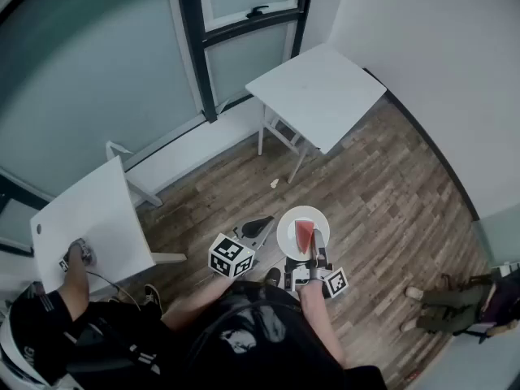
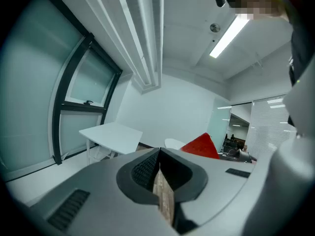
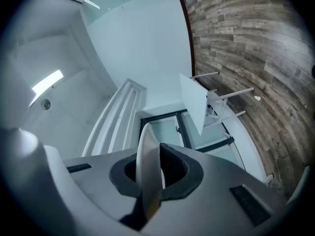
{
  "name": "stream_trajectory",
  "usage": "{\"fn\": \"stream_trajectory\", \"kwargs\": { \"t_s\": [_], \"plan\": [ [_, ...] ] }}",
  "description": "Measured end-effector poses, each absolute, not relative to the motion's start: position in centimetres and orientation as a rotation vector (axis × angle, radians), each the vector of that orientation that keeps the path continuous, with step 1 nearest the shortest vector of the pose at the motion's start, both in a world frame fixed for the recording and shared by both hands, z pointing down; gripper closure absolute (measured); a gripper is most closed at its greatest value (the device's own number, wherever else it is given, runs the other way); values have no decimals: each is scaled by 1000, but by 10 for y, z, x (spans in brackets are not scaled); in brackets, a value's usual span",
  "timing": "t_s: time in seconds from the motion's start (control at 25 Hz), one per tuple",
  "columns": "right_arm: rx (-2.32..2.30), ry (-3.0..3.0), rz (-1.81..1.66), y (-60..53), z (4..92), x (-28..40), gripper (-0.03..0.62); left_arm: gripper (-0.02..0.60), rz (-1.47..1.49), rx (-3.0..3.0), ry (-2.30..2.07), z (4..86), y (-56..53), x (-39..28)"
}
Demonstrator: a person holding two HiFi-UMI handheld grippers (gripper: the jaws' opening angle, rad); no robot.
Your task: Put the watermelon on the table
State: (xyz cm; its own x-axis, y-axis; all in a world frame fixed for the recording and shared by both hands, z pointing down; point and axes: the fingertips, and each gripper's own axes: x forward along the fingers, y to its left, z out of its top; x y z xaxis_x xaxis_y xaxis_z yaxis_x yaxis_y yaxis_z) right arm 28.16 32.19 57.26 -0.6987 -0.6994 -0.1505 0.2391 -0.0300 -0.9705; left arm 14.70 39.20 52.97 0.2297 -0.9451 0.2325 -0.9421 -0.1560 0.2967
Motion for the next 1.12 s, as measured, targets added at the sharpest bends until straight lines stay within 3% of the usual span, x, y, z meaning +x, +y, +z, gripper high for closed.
{"fn": "stream_trajectory", "kwargs": {
  "t_s": [0.64, 1.12],
  "plan": [
    [-436, 1485, -1825, 326, 575, 274, 568, 575, -37, 2117, -1743, 532, 399, 136],
    [-435, 1464, -1841, 336, 582, 226, 568, 575, -77, 2108, -1705, 543, 407, 89]
  ]
}}
